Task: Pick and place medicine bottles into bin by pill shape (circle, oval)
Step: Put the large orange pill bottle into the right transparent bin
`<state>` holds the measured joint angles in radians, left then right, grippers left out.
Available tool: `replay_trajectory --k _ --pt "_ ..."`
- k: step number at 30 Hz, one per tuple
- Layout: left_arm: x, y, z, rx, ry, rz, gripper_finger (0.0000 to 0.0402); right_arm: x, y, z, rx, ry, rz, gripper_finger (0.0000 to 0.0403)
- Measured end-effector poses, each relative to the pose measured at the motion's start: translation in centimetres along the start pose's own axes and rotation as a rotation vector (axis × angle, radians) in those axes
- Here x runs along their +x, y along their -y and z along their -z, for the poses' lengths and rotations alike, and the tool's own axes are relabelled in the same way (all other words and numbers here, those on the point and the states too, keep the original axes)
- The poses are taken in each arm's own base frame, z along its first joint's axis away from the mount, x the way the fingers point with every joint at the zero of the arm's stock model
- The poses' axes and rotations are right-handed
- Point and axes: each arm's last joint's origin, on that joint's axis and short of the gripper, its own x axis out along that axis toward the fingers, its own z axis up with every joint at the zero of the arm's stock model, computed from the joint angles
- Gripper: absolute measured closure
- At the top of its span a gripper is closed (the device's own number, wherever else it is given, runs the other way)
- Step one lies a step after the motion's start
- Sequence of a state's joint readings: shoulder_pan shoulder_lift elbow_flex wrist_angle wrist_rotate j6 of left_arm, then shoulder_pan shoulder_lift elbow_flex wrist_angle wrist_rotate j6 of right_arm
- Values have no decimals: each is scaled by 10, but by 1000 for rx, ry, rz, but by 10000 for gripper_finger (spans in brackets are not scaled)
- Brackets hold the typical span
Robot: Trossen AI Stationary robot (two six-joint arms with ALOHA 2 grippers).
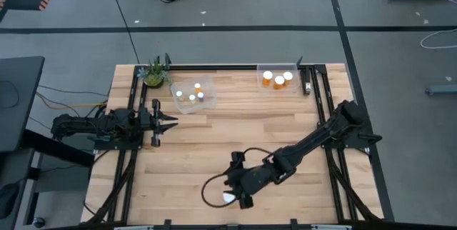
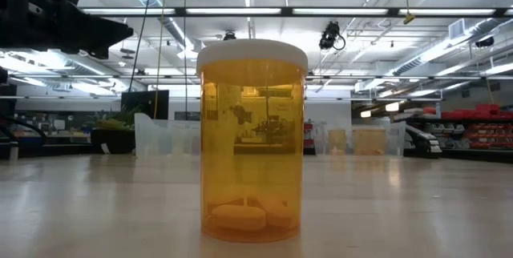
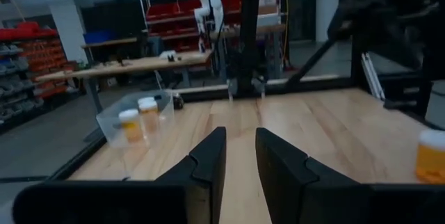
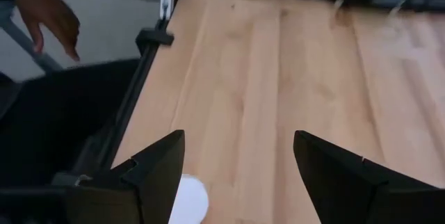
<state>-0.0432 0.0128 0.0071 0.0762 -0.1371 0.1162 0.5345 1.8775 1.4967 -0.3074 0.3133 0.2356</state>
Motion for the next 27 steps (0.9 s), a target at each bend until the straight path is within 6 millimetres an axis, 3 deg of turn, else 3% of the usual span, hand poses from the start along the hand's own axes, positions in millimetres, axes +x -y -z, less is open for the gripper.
replay_trajectory --k 16,22,27 --pt "0 0 0 1 -6 2 311 52 -13 32 -19 -81 -72 125" --pt "0 0 1 1 -6 2 308 63 -17 41 -44 -101 -81 122" --pt "0 0 0 1 -5 1 307 64 -18 41 -36 -99 -94 98"
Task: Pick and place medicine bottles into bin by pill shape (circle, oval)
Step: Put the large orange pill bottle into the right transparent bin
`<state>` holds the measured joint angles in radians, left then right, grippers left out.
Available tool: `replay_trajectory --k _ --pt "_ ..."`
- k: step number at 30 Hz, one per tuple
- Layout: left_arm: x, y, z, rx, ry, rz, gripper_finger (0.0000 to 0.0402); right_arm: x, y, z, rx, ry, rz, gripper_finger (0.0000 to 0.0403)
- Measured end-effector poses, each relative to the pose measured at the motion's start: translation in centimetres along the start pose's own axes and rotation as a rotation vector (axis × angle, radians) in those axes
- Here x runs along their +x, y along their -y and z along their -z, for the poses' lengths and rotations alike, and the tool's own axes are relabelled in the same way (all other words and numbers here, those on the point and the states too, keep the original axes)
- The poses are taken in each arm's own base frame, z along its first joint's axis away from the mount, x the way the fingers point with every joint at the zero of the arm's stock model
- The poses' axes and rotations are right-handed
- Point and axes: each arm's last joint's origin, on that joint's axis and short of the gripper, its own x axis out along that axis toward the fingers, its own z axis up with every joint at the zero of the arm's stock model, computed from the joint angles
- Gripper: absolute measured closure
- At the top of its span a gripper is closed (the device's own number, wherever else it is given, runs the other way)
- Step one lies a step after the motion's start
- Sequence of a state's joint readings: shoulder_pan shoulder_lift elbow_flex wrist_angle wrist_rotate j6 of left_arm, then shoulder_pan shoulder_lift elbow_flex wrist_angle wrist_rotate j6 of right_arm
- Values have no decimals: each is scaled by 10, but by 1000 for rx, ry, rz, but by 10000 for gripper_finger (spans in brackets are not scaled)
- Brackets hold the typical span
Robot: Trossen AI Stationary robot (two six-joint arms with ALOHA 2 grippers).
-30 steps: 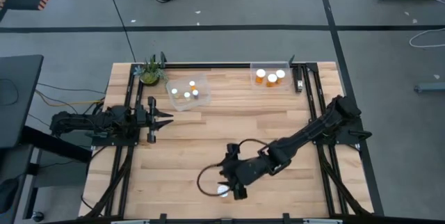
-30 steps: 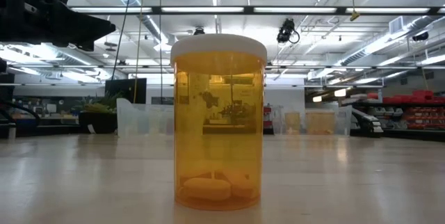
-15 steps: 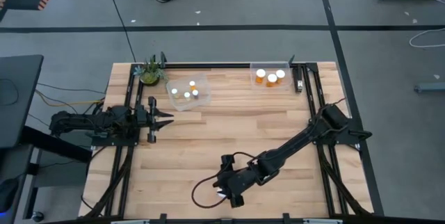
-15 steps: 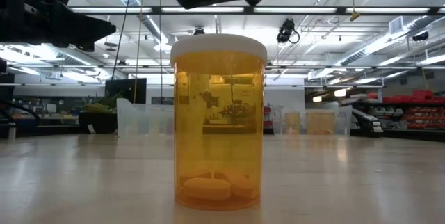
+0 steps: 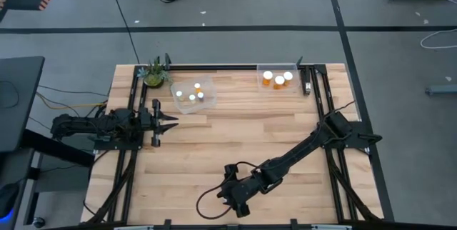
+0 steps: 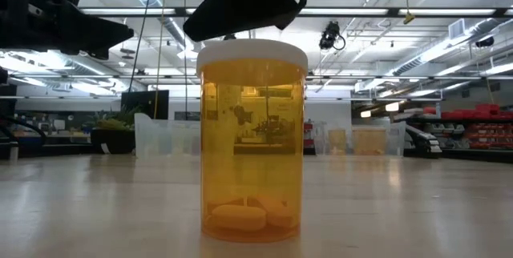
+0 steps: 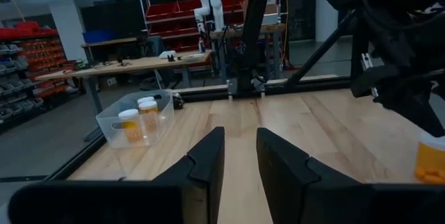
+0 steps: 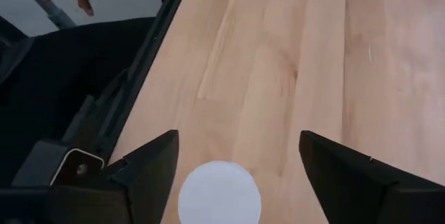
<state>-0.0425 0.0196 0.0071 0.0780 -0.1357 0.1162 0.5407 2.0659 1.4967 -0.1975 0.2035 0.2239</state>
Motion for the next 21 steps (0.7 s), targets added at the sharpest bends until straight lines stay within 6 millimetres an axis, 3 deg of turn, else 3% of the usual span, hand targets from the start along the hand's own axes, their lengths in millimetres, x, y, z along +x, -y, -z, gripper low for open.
replay_trajectory --k 6,21 --pt "0 0 0 0 0 -1 314 0 -8 3 -2 -5 -13 66" --pt "0 0 0 0 -1 0 307 11 -8 17 -38 -76 34 68"
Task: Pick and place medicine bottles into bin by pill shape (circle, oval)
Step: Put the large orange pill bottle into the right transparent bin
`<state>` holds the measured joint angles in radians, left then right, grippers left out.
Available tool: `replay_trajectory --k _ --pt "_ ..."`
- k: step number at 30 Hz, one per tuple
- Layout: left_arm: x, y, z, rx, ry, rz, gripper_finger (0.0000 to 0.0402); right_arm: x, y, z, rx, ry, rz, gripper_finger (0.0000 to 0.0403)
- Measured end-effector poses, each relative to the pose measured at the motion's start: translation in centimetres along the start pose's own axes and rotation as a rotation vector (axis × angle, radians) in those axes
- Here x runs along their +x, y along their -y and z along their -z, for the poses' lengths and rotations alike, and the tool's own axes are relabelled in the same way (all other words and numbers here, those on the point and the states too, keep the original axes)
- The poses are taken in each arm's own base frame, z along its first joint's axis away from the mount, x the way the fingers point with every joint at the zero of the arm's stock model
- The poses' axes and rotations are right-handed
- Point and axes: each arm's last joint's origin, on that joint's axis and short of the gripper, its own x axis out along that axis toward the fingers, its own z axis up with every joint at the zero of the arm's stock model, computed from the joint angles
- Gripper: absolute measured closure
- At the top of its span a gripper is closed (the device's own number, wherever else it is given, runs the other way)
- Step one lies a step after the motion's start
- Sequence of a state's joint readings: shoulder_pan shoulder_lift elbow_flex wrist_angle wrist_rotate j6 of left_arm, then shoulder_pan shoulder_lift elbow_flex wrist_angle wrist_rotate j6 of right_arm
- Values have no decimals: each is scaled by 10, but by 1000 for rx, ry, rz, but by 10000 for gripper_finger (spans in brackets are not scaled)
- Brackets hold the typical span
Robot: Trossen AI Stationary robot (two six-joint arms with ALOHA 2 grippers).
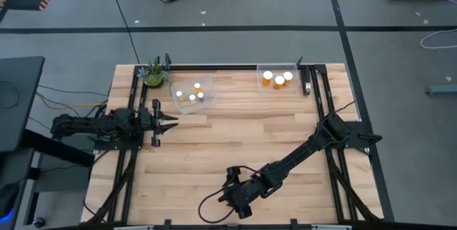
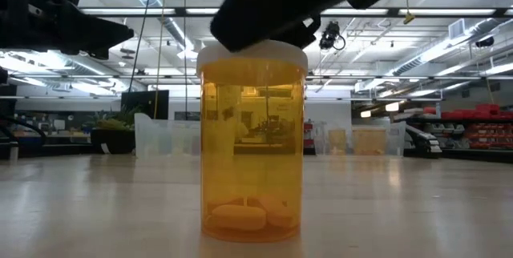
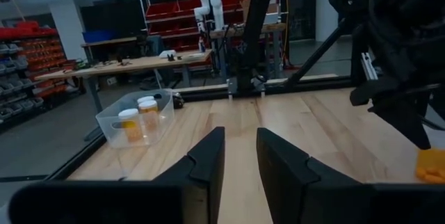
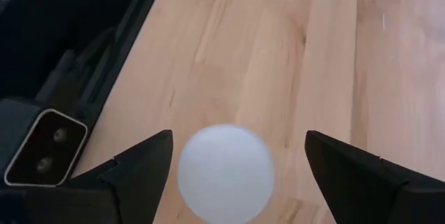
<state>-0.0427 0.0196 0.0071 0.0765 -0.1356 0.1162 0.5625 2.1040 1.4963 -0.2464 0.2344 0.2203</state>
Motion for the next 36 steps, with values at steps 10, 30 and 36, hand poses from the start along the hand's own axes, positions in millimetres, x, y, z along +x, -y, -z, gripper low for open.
replay_trajectory --k 10,30,36 --pt "0 0 0 0 1 0 308 0 3 5 31 -58 16 101" --pt "0 0 0 0 1 0 306 -1 7 4 36 -57 24 170" --pt "0 0 0 0 -1 0 309 -24 22 -5 37 -60 141 174"
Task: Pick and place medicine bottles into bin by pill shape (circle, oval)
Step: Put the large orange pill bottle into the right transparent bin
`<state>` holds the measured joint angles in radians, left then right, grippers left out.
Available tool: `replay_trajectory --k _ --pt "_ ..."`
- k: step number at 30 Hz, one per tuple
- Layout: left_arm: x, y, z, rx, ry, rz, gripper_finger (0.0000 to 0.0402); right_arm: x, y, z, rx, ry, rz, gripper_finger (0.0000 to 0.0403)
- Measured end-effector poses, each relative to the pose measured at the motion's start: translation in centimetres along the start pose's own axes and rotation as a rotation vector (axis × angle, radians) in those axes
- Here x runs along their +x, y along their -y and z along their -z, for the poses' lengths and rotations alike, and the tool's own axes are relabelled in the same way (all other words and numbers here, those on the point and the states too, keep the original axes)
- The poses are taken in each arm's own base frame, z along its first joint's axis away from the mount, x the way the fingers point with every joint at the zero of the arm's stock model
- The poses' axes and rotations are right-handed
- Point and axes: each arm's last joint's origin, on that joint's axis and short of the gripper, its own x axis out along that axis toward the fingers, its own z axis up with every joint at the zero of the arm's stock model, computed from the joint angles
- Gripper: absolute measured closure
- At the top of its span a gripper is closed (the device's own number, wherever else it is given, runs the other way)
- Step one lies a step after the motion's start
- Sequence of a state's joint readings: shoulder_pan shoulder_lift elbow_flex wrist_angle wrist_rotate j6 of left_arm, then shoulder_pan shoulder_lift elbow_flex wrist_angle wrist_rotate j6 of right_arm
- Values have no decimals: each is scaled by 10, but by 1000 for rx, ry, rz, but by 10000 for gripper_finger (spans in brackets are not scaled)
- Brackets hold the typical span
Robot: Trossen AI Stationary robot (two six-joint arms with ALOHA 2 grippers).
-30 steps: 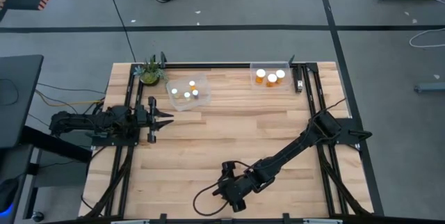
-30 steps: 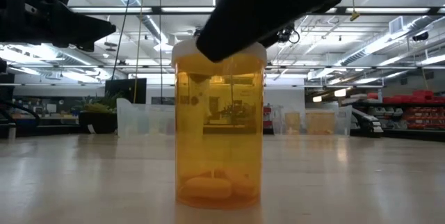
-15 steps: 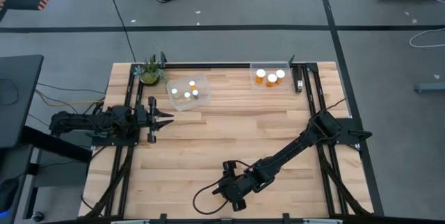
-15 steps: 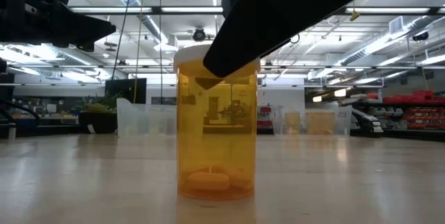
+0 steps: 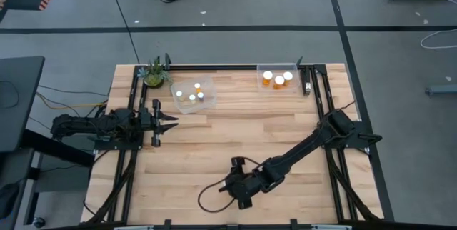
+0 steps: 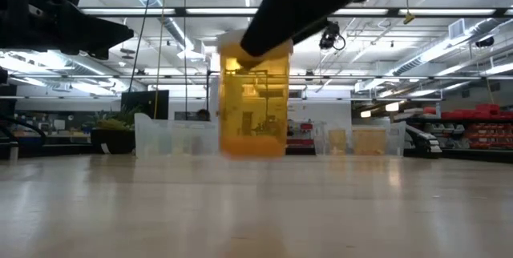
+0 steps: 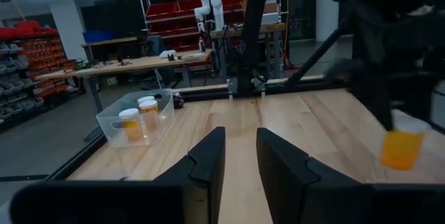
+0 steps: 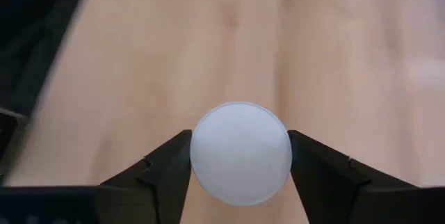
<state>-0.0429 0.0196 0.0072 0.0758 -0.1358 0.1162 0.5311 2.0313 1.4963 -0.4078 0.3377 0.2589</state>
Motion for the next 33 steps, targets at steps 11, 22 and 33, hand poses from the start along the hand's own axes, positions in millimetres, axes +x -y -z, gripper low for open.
replay_trajectory --k 11,22,33 --pt "0 0 0 0 1 0 306 -60 48 -15 75 -6 211 171" --pt "0 0 0 0 1 0 313 -112 92 -18 112 -9 377 171" --pt "0 0 0 0 2 0 307 -132 155 -4 220 -151 602 171"
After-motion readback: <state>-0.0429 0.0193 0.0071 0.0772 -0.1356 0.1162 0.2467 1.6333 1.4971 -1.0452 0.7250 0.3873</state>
